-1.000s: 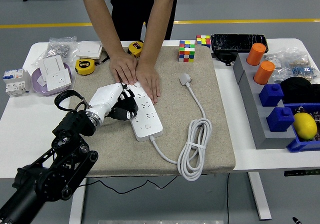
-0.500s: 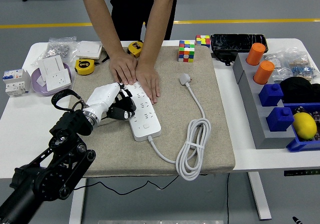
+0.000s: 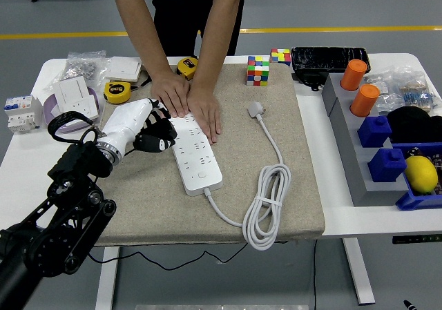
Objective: Pick up the plug,place it near the board,insert it into the board,press the button
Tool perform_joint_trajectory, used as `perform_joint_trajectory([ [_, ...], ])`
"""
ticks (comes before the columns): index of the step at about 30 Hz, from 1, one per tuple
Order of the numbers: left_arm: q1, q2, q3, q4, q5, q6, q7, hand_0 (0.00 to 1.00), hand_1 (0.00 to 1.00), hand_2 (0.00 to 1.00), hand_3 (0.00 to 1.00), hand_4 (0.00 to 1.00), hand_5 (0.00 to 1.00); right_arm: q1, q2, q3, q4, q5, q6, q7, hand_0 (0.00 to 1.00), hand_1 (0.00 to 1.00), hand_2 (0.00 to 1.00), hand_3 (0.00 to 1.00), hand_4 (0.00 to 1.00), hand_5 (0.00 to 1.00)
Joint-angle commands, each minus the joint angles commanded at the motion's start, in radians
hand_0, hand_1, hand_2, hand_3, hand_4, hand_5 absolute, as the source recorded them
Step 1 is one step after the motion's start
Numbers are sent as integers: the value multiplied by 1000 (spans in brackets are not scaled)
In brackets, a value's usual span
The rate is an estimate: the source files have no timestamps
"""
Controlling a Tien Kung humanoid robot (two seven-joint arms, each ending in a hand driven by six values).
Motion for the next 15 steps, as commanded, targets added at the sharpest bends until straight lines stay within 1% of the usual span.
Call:
perform_joint_trajectory([
  [4, 6, 14, -26, 30, 0, -5, -1, 331, 236, 404, 557, 659, 2, -1, 0, 4, 0, -3, 0, -2, 909, 765, 743, 770, 998, 998],
  [7, 11, 17, -20, 42, 0, -3, -4, 331, 236, 404, 557, 659, 2, -1, 0, 6, 0, -3, 0, -2, 909, 765, 743, 770, 998, 998],
  [9, 13, 13, -11, 61, 0, 6, -14, 331, 236, 404, 557, 659, 2, -1, 1, 6, 0, -5, 0, -3, 909, 765, 743, 770, 998, 998],
  [10, 14, 12, -8, 69, 0, 7, -19, 376, 393, 473, 524, 793, 174, 0, 1, 4, 0, -4, 0, -3, 910, 765, 743, 771, 998, 998],
  [11, 15, 12, -6, 73, 0, 7, -21, 376, 393, 473, 524, 793, 174, 0, 1, 3, 0, -3, 0, -3, 910, 765, 743, 771, 998, 998],
  [15, 18, 11, 14, 91, 0, 31, -44, 376, 393, 473, 524, 793, 174, 1, -1, -5, 0, 2, 0, -1, 910, 765, 743, 771, 998, 998],
])
